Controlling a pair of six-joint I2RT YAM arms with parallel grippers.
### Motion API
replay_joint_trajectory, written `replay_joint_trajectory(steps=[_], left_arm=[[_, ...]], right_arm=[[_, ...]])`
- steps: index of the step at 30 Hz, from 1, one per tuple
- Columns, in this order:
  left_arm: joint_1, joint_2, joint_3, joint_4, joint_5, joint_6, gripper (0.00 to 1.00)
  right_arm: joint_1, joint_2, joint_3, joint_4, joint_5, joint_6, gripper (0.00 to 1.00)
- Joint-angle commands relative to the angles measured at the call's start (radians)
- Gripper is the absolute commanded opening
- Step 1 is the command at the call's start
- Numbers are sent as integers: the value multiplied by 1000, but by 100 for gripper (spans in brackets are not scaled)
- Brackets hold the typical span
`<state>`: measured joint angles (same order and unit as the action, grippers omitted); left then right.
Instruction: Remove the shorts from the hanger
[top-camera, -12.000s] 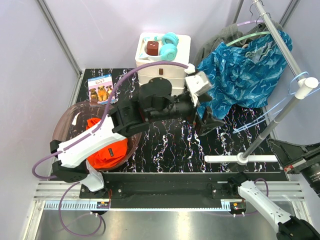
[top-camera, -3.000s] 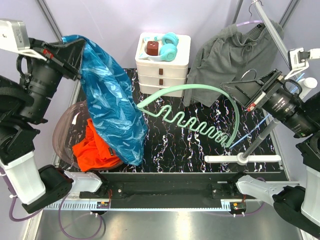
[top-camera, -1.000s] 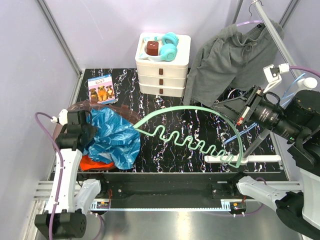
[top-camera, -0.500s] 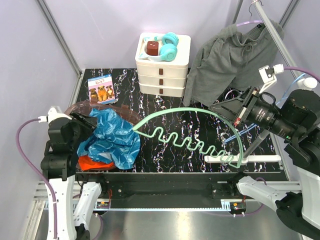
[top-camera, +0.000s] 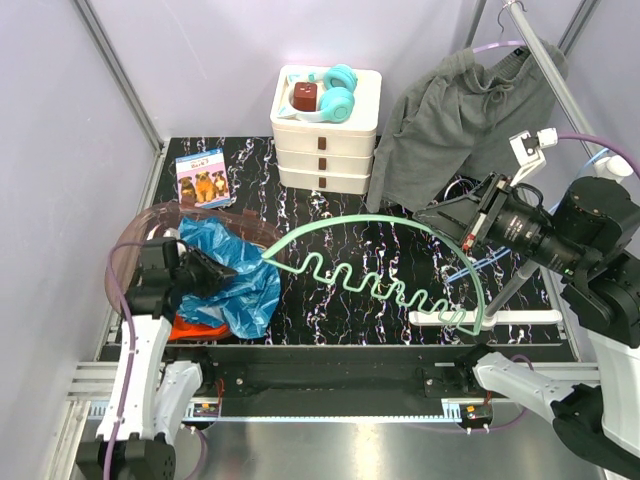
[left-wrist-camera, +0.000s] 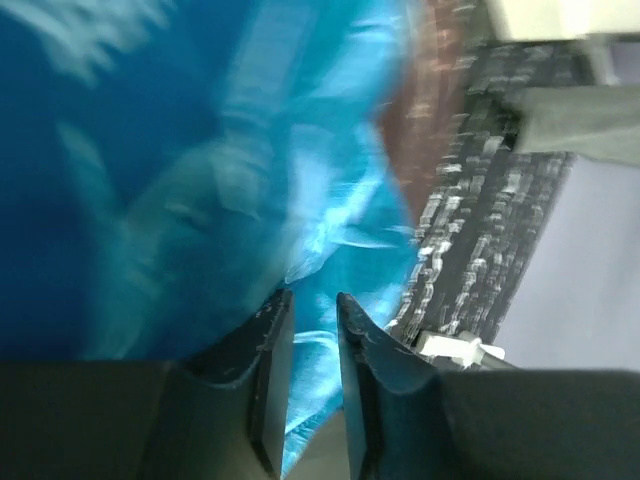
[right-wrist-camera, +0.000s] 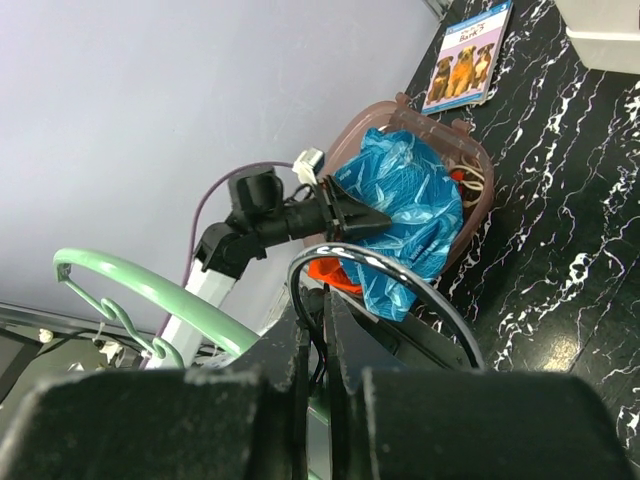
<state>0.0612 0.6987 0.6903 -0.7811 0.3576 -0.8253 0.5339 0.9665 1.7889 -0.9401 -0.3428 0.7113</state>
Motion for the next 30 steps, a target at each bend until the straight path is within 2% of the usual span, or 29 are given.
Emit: replay_joint_trajectory(steps=[1,3,4,6,7,11,12,16,17,19,20,22,25,27,29,30], left_arm=[[6,112,-81,47,-80,-77,26],[5,229,-98,91,-81,-60,26],[8,313,-92,109,-129,-22,25],[9,393,-74,103,-249,12,20],[18,451,-49,95,-275,40,14],[22,473,-3,89,-354,48,13],[22,463,8,73,-388,43,14],[19,333,77,5,-379,29,38],[20,302,110,-7,-364,29,48],[19,202,141,-38,-266,38,52],[19,167,175,-44,-226,40,59],[19,69,208,-31,-76,32,62],[17,-28,248,97,139,-40,64],[11,-47,287,222,270,-125,64],[-4,-31,336,279,332,-164,64],[-35,0,407,296,375,-163,63]], right_arm=[[-2,-25,23,78,28,-18,0],[-2,-20,26,77,27,-13,0],[-2,-20,24,80,21,-12,0],[0,-31,-5,86,24,-12,0],[-2,-46,-17,87,42,-15,0],[-2,-61,-60,81,65,-33,0],[-3,-63,-68,81,68,-36,0],[-2,-39,-45,49,77,-65,0],[-3,-35,-43,46,71,-68,0],[-2,-26,-45,40,61,-81,0],[-3,-22,-43,37,61,-87,0],[-2,-9,-37,26,61,-105,0],[-2,6,-31,17,53,-137,0],[-2,15,-20,-3,44,-150,0],[-2,31,-13,-15,24,-161,0],[-2,28,-20,-16,-4,-164,0]])
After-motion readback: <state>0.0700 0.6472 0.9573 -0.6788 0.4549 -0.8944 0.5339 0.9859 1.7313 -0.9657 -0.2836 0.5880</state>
